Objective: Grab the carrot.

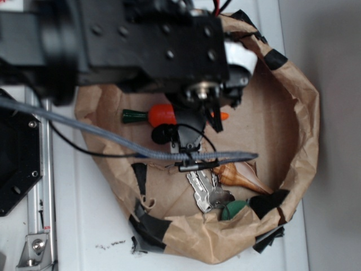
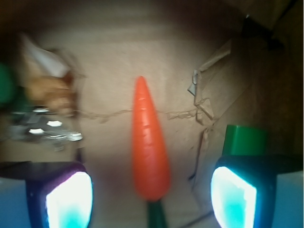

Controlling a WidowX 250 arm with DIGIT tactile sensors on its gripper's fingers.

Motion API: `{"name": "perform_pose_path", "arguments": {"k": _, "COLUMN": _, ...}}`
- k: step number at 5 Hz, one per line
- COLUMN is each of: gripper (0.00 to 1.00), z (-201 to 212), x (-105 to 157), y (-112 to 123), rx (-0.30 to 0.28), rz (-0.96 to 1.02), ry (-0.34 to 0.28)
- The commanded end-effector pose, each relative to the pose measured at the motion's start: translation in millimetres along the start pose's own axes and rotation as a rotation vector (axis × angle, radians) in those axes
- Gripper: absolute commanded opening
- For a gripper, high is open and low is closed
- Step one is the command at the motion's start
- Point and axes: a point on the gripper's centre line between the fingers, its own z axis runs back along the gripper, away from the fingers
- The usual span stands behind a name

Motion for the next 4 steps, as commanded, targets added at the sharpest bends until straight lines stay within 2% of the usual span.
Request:
{"name": "perform_pose_path", "arguments": {"k": 1, "gripper": 1.00, "z": -49.2, "x": -23.5, "y": 6.6, "rx": 0.100, "rz": -0.085, "ry": 0.135}}
{"name": "perform_pose_path", "arguments": {"k": 2, "gripper": 1.00, "z": -48.7, "x": -6.5, "y": 20.1, "rx": 0.142, "rz": -0.068, "ry": 0.136}}
{"name": "perform_pose_path", "arguments": {"k": 3, "gripper": 0.99, "z": -52.2, "x": 20.2, "y": 40.8, "rx": 0.145, "rz": -0.042, "ry": 0.148}}
{"name": "perform_pose_path", "arguments": {"k": 4, "gripper": 0.00, "z": -55.9, "x": 23.0, "y": 42.2, "rx": 0.140, "rz": -0.032, "ry": 0.163}}
